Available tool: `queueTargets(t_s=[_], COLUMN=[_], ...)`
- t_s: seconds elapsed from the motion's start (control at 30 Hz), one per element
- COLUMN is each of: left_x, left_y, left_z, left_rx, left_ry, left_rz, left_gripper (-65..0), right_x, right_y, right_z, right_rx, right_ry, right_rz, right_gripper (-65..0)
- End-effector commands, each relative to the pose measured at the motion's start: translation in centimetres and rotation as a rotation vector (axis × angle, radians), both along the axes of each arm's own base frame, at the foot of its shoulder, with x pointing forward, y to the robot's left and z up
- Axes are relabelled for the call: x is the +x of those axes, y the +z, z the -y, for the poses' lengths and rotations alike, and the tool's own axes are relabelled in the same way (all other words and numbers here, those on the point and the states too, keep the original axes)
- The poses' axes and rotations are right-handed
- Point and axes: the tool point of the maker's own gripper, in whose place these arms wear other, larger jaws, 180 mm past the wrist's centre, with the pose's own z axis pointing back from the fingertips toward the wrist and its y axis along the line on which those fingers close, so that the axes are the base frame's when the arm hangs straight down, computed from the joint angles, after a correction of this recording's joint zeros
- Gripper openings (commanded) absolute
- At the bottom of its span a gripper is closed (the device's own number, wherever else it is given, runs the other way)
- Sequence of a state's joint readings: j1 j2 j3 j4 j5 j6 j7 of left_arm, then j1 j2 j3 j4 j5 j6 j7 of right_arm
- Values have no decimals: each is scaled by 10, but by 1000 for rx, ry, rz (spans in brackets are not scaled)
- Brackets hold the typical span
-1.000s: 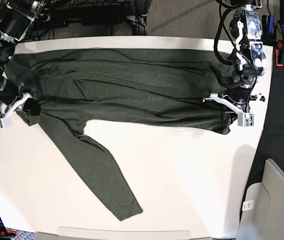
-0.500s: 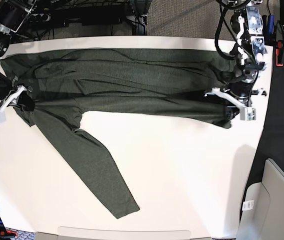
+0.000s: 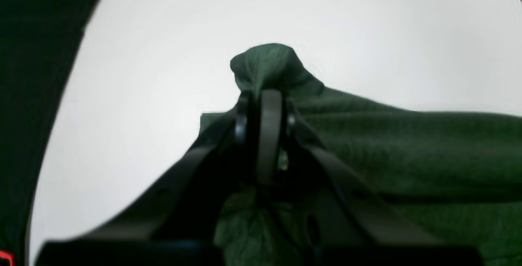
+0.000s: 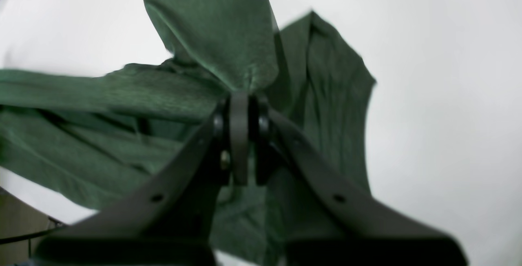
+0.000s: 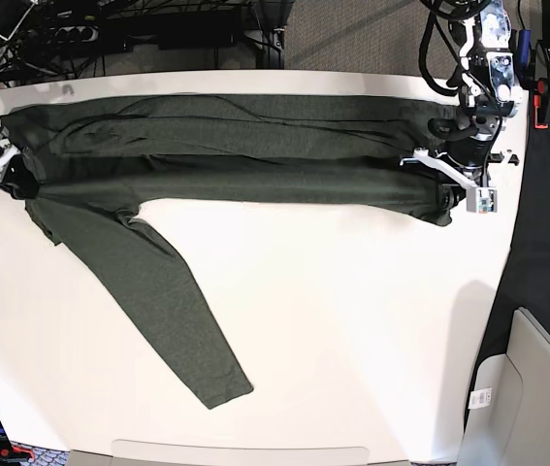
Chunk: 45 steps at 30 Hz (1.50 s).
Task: Fold the T-shirt properly
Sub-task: 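Pull the held hem edges with both grippers toward the collar fold, then move the right gripper to the loose sleeve cuff and grasp it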
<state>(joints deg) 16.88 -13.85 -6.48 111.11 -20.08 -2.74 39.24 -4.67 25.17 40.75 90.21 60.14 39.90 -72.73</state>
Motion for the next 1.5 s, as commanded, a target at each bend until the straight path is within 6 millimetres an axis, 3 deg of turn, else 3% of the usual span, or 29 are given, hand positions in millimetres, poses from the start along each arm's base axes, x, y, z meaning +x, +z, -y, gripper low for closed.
queueTargets(t_s=[0.0, 0.17, 0.4, 0.63, 0.77, 0.93, 1.07, 1.23, 1.33, 1.47], left_x=[3, -13, -23, -18, -14, -13, -13, -13, -12, -12], left_y=[9, -15, -35, -42, -37, -36, -36, -36, -36, -35], left_z=[-3, -3, -8, -13, -12, -12, -13, -12, -12, -12], left_rx=[17, 11, 5, -2, -2, -1, -1, -2, -2, -1], left_ry=[-2, -2, 15, 34, 31, 30, 32, 32, 30, 29], left_rz=[27, -128, -217, -230, -215, -212, -210, -210, -205, -202], left_gripper=[-649, -648, -646, -519, -417, -354, -348, -348, -348, -348], right_x=[7, -1, -3, 20, 56, 105, 151, 197, 218, 236], right_y=[18, 14, 13, 29, 35, 30, 26, 32, 36, 23], right_z=[5, 0, -1, 5, -4, -29, -49, -68, -76, -87], right_rx=[-16, -34, -34, -64, -171, -153, -94, -138, -171, -160], right_ry=[6, 22, 22, 0, 25, 31, -16, -18, -20, -25], right_rz=[56, 35, 34, 107, 120, 141, 126, 138, 167, 167], right_gripper=[-647, -647, -644, -643, -621, -508, -416, -334, -330, -330])
